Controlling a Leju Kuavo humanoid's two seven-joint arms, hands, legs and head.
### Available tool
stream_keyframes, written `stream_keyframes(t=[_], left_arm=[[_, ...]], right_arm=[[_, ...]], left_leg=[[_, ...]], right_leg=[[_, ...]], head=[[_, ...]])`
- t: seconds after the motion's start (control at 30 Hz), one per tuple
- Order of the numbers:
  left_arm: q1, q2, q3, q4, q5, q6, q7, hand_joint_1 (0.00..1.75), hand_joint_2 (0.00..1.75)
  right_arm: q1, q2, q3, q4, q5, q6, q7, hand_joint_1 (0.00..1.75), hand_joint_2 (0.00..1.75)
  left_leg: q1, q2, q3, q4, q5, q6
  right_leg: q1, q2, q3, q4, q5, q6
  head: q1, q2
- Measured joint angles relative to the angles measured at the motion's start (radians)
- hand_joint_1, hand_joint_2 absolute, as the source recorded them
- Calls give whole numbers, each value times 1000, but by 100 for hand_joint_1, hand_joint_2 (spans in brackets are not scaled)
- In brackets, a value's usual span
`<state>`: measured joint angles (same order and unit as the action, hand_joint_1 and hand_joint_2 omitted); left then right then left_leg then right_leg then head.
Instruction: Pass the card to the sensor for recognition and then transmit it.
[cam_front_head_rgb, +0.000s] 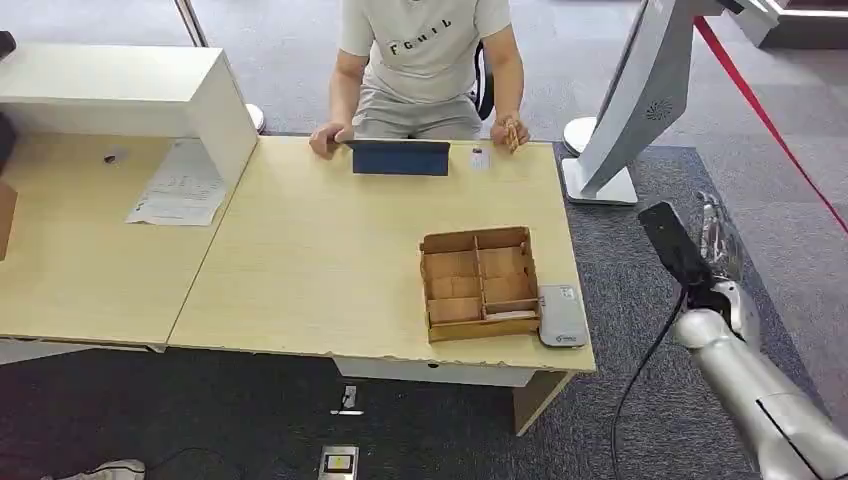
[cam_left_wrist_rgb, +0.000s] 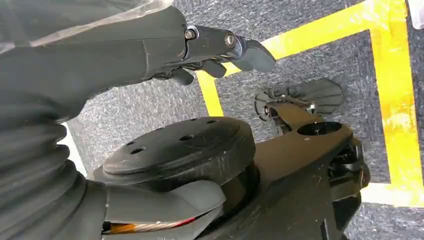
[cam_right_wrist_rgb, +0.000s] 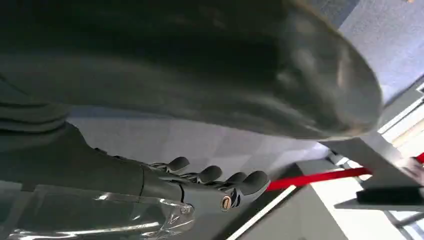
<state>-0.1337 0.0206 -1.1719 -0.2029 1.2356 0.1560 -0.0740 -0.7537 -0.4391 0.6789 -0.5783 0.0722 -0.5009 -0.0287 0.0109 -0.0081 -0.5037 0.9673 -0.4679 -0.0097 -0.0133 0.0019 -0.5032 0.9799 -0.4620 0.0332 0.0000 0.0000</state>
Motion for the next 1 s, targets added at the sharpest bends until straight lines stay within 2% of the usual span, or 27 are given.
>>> stream_keyframes(t=[0.1, 0.23, 0.33, 0.43, 0.53, 0.6, 0.67, 0.73, 0.83, 1.0], left_arm=[[1, 0, 0, 0, 16, 8, -1, 0, 175], [2, -2, 1, 0, 31, 18, -10, 0, 175], [4, -3, 2, -1, 35, 24, -16, 0, 175], [6, -3, 10, -2, 84, 69, -17, 0, 175], [10, -1, 32, -2, 111, 86, -11, 0, 175], [13, 7, 46, -2, 121, 85, -10, 0, 175], [12, 15, 52, -1, 121, 86, -4, 0, 175], [12, 21, 56, -1, 120, 89, 1, 0, 175], [18, 24, 63, 0, 118, 91, 1, 0, 175], [20, 25, 68, 0, 114, 87, 0, 0, 175]], right_arm=[[105, -1, -81, 41, -143, -9, -80, 0, 0], [248, 35, -164, 112, -223, -19, -123, 0, 0], [352, 70, -198, 164, -243, -21, -45, 0, 0], [449, 111, -228, 213, -273, -22, 64, 0, 0], [546, 158, -266, 256, -317, -22, 134, 0, 0], [620, 197, -296, 286, -337, 10, 180, 0, 0], [653, 233, -300, 296, -324, 48, 220, 0, 0], [659, 256, -301, 309, -302, 75, 244, 0, 0], [675, 283, -302, 324, -277, 100, 257, 0, 0], [681, 301, -301, 337, -264, 105, 213, 0, 0]], left_leg=[[1, -1, 0, 0, 0, 0], [2, -2, -1, -1, -1, -1], [2, -5, -1, -2, -1, -1], [2, -4, -2, -3, -1, -1], [4, -5, -1, -3, -1, -2], [4, -9, -2, -4, -2, -2], [3, -4, -3, -4, -3, -5], [3, 3, 1, -4, -3, -5], [3, 2, 1, -4, -2, -5], [3, 3, 2, -4, -2, -5]], right_leg=[[1, 0, 0, 0, 0, 0], [2, 0, -1, 0, -1, -1], [3, -3, 0, 0, -3, -1], [3, -3, -1, 0, -3, -1], [4, -4, 1, 0, -5, -2], [4, -6, 1, 1, -6, -3], [3, -2, -3, 2, -5, -4], [4, 3, -3, 2, -5, -4], [3, 2, -3, 2, -5, -4], [3, 3, -2, 2, -4, -4]], head=[[0, 0], [0, 0], [0, 0], [0, 0], [0, 0], [1, 0], [0, 0], [0, 0], [0, 0], [0, 0]])
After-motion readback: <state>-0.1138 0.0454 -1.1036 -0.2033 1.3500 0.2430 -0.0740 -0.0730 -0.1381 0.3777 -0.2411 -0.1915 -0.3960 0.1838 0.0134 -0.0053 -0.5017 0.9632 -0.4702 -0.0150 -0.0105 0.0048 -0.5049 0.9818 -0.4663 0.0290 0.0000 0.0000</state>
